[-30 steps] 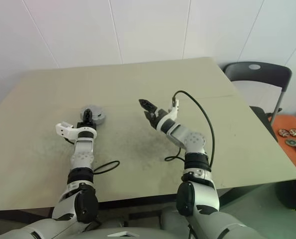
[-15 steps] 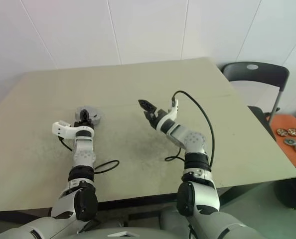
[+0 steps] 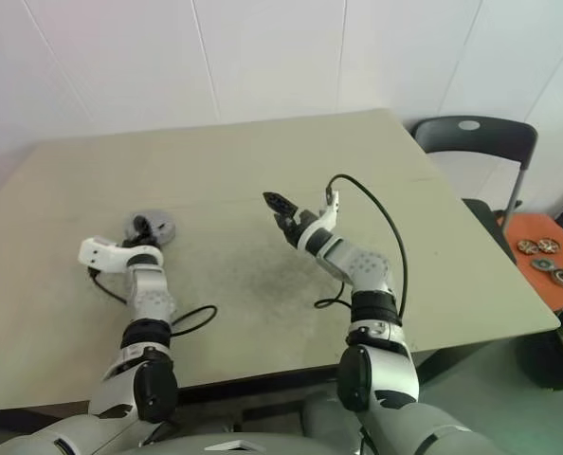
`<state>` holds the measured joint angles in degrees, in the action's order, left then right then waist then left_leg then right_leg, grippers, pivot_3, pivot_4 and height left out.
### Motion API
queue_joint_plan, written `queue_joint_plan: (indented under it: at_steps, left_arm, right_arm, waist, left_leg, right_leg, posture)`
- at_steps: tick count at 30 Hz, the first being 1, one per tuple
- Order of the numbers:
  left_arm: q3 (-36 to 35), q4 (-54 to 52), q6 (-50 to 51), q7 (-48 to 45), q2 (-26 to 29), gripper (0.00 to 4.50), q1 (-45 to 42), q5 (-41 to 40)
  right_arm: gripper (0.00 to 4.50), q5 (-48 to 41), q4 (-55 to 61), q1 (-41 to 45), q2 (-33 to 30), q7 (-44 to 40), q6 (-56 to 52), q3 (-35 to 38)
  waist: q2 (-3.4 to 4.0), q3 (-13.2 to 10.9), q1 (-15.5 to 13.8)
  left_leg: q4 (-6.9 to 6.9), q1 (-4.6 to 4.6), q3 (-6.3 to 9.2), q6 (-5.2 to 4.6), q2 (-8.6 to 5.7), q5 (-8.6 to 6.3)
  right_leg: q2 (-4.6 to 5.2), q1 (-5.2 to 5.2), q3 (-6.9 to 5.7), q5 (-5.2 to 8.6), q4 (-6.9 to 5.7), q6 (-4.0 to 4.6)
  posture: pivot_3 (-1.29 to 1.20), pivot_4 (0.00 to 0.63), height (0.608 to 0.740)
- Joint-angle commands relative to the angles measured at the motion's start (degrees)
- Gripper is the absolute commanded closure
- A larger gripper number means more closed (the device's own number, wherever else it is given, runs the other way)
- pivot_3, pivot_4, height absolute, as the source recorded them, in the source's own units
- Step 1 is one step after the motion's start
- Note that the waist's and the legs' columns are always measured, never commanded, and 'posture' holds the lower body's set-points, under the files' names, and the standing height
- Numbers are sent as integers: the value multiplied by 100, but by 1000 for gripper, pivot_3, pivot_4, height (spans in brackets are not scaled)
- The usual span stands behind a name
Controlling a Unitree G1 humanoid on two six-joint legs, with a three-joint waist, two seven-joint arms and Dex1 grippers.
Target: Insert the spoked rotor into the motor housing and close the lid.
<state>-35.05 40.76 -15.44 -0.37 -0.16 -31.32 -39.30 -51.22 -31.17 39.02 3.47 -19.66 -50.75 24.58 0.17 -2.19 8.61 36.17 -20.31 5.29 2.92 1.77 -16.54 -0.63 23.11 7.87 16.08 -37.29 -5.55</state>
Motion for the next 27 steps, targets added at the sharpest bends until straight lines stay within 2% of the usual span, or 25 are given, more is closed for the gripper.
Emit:
queue_joint_plan:
  at_steps: [1,2,9,19,21,27]
  left_arm:
    - [-98,58,-223,304,137,169,25,192]
    - [-104,100,-243,378,145,12,14,216]
    - [-61,253,-468,804,226,12,17,531]
    - [298,274,-560,2151,540,12,90,1675]
    - [421,109,-582,2072,569,12,125,1815]
    - [901,-725,-595,457,498,12,393,1580]
  right_arm:
    - [155,7,15,188,13,-130,66,-74]
    - [155,19,1,194,10,-143,74,-80]
    - [155,83,-51,203,-18,-201,107,-107]
    - [155,198,-99,191,-49,-297,158,-203]
    - [155,233,-59,170,-47,-334,189,-237]
    - [155,599,196,44,-42,-472,689,-457]
  waist:
    - [-1,1,10]
    - [-1,1,16]
    - [0,2,32]
    - [-1,1,4]
    - [-1,1,-2]
    - [-3,0,-156]
  left_leg:
    - [1,0,-1,0,0,0]
    - [1,1,-1,0,0,0]
    - [-3,7,-1,0,1,0]
    - [-3,3,0,0,2,0]
    - [-2,0,0,0,2,0]
    - [-3,-8,1,3,0,2]
  right_leg:
    - [0,-1,0,0,2,0]
    - [0,-2,0,0,2,0]
    - [-2,-2,1,0,-2,0]
    - [-2,0,1,0,-2,0]
    - [-2,0,1,0,-1,0]
    - [-2,4,1,0,4,0]
  posture:
    - [0,0,740]
    - [0,0,740]
    - [0,0,740]
    - [0,0,740]
    - [0,0,740]
    - [0,0,740]
